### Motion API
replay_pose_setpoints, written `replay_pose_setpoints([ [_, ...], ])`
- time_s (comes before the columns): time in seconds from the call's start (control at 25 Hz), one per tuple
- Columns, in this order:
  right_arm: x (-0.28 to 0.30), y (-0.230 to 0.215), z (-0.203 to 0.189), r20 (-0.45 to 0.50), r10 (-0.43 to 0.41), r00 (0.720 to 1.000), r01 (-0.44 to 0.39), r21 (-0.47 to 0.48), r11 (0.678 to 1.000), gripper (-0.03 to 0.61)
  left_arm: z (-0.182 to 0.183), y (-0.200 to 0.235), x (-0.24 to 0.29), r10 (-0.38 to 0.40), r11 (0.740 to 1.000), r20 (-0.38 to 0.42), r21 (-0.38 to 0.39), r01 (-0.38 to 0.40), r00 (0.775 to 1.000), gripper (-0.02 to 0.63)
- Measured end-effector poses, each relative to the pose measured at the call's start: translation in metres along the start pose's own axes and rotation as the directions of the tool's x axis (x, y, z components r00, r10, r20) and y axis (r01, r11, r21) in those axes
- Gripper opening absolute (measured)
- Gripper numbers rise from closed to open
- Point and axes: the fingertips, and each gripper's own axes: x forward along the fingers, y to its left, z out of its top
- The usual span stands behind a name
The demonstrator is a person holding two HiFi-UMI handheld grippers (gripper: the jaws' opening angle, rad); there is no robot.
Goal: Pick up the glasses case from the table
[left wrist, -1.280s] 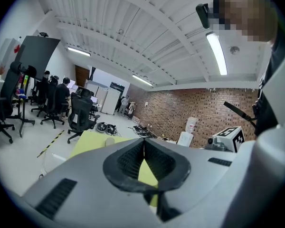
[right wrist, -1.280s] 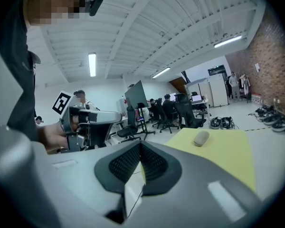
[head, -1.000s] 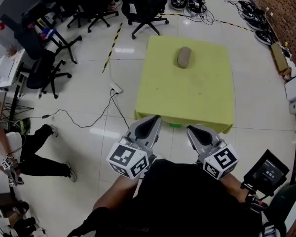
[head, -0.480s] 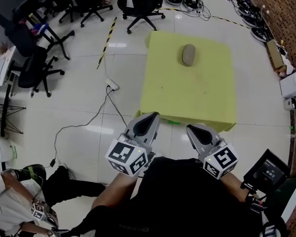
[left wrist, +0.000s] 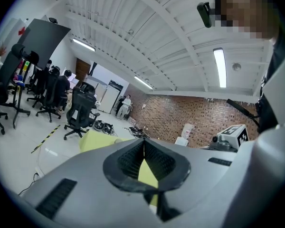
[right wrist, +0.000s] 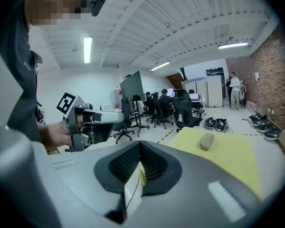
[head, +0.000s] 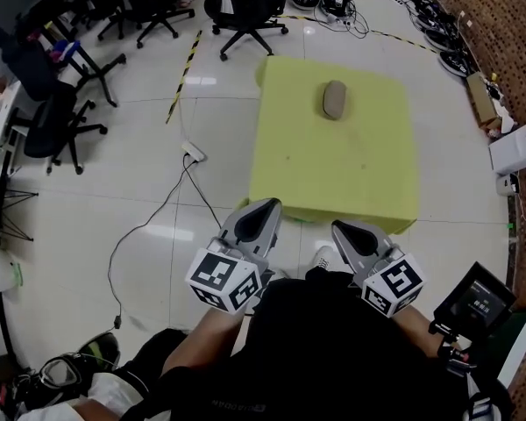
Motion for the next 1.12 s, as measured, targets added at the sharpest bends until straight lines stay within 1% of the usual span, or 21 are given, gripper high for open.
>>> replay_pose_setpoints([
  [0.24, 0.007, -0.001, -0.001, 0.009, 0.031, 0.999, -0.031, -0.02, 0.999, 0.002, 0.003, 0.013, -0.004, 0.048, 0.999, 0.038, 0.003, -0.048, 0.998, 0.008],
  [0.4, 0.015, 0.004, 0.008, 0.02, 0.055, 0.998, -0.054, -0.029, 0.998, 0.002, 0.01, 0.012, -0.008, 0.051, 0.999, 0.038, 0.017, -0.051, 0.998, 0.008],
  [0.68, 0.013, 0.001, 0.011, 0.063, 0.051, 0.997, -0.049, -0.032, 0.998, 0.002, 0.008, 0.001, 0.001, 0.023, 0.999, 0.025, 0.044, -0.025, 0.999, 0.008],
  [1.12, 0.001, -0.034, 0.002, 0.132, -0.019, 0.991, 0.02, -0.004, 1.0, 0.002, 0.003, -0.014, 0.036, -0.039, 0.993, 0.001, 0.108, 0.038, 0.999, 0.008],
])
